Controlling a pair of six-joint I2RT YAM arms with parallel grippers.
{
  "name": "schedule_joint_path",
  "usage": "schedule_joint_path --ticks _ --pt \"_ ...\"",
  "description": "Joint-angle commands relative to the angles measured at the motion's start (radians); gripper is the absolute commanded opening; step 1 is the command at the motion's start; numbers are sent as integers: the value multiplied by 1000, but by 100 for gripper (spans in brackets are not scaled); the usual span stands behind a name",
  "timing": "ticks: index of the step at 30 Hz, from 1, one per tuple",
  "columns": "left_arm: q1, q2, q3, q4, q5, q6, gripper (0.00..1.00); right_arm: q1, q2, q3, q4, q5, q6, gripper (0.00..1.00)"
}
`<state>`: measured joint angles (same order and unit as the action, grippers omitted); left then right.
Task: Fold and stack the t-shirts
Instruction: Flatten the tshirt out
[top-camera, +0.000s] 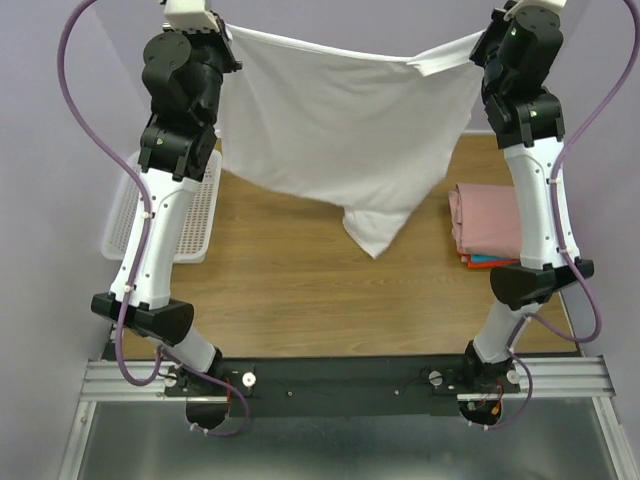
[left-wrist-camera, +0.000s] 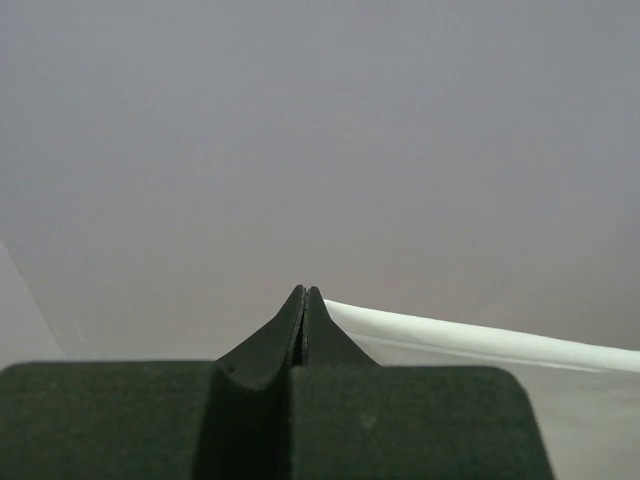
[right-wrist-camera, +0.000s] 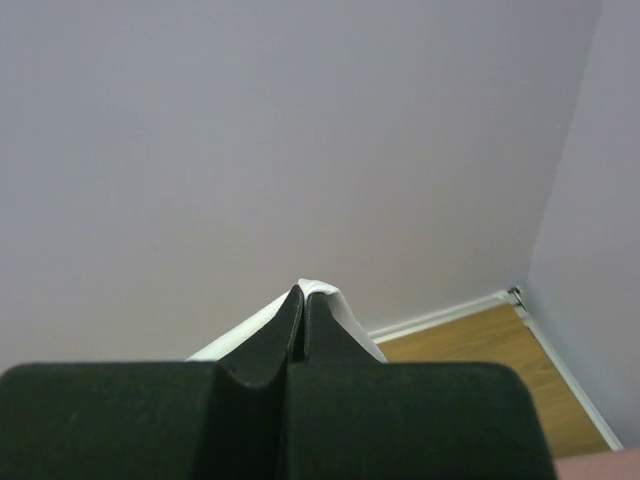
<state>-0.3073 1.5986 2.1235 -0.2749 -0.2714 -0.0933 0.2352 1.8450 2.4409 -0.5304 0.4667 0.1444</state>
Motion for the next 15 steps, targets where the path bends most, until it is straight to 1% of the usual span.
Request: schedule_joint_path --ticks 1,2,4,5,6,7,8,9,11,12,13,14,15 --pt "22 -52 27 62 49 86 0 6 -108 -60 109 -88 -22 0" --pt "25 -66 6 69 49 89 0 7 -127 -87 113 -97 -22 0" --pt "27 -135 -126 130 50 131 0 6 -191 -149 118 -120 -22 0" --pt "27 -164 -251 188 52 142 0 7 -249 -237 119 -126 -13 0" --pt "27 -193 -252 189 52 148 0 7 -250 -294 119 -134 0 0" --pt "27 -222 -399 251 37 159 0 6 -320 -356 121 -144 26 1" --pt "27 -291 -481 273 37 161 0 7 -364 -435 121 -154 40 1" --pt "27 -325 -648 352 41 159 0 7 -442 -585 124 -158 55 1" --pt "25 -423 -805 397 66 120 0 7 -533 -760 127 -158 113 0" --pt "25 -454 -961 442 83 97 0 6 -570 -928 129 -163 135 1" --pt "24 -482 -1035 460 93 61 0 7 -652 -1006 130 -177 153 0" --pt "23 -538 -1104 474 104 -13 0 7 -687 -1073 133 -186 193 0" --pt "23 -564 -1170 492 109 -48 0 7 -723 -1145 133 -191 217 1"
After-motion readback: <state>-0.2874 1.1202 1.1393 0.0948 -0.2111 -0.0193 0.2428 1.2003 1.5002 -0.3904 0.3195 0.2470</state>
